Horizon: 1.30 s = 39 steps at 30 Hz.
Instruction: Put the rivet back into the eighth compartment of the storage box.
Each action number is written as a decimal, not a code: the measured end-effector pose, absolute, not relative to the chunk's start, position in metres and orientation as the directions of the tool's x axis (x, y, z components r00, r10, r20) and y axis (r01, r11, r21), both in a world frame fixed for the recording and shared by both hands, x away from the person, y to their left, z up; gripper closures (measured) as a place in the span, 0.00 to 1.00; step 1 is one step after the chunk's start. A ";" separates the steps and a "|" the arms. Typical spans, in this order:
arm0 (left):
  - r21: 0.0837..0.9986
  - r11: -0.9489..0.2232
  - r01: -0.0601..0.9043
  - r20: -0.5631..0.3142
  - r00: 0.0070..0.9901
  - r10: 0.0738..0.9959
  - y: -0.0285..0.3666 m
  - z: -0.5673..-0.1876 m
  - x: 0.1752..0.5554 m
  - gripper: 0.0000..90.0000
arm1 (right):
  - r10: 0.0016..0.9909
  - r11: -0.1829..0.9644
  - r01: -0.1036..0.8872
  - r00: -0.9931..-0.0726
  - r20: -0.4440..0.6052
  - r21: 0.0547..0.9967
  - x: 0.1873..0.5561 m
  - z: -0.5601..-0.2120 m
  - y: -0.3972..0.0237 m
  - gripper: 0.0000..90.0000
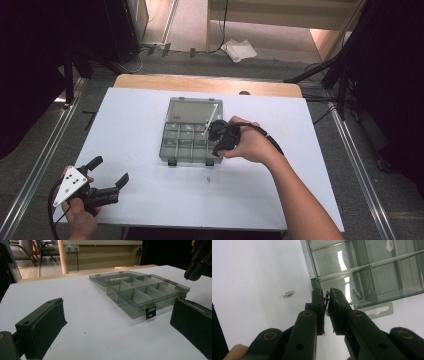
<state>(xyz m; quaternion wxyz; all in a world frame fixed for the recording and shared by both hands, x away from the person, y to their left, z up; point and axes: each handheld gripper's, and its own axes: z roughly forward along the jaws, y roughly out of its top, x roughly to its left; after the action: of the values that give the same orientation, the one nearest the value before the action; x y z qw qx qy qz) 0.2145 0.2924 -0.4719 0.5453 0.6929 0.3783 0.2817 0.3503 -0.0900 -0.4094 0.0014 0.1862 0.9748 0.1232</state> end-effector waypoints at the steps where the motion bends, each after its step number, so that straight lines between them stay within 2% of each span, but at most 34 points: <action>1: 0.969 -0.119 0.217 -0.022 0.555 0.832 0.292 -0.472 0.214 0.00 | 0.364 0.901 0.363 -0.931 0.040 0.240 0.351 -0.409 -0.090 0.93; 19: 0.969 -0.120 0.217 -0.021 0.555 0.831 0.292 -0.472 0.214 0.00 | 0.392 0.892 0.389 -0.919 0.037 0.232 0.362 -0.410 -0.089 0.93; 39: 0.968 -0.123 0.220 -0.021 0.559 0.829 0.291 -0.472 0.214 0.00 | 0.408 0.890 0.401 -0.913 0.014 0.217 0.374 -0.429 -0.087 0.93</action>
<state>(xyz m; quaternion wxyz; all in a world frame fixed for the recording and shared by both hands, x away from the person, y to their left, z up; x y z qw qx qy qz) 0.2144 0.2914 -0.4722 0.5443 0.6951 0.3771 0.2798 0.3740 -0.0872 -0.4290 0.0158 0.2080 0.9720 0.1085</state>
